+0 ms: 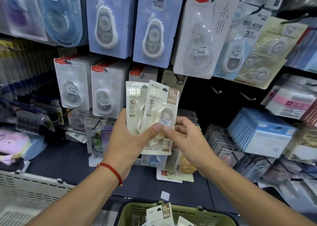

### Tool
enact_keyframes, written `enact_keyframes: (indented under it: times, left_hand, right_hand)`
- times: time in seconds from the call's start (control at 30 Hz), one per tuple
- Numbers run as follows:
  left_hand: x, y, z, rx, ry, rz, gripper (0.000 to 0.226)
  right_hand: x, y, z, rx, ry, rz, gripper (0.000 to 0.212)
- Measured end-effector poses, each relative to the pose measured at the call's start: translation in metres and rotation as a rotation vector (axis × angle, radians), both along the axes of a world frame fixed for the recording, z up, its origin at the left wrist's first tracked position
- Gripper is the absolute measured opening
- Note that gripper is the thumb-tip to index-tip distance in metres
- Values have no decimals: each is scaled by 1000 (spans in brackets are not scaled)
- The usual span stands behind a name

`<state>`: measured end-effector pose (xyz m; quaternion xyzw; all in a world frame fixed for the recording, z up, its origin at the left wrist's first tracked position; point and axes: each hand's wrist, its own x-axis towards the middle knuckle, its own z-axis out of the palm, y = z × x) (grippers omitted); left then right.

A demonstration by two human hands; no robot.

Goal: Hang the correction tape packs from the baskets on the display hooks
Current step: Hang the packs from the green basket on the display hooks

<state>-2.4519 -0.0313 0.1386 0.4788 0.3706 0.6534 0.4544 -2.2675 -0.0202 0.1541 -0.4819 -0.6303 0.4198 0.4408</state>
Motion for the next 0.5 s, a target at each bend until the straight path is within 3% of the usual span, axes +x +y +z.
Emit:
enact_keyframes:
  times: [0.2, 0.5]
  left_hand:
    - [-11, 2, 4, -148, 4, 211, 32]
    - [-17, -2, 9, -130, 123, 283, 27]
  right_hand:
    - [12, 3, 1, 83, 87, -146, 31]
    - [13, 21, 5, 114, 107, -234, 48]
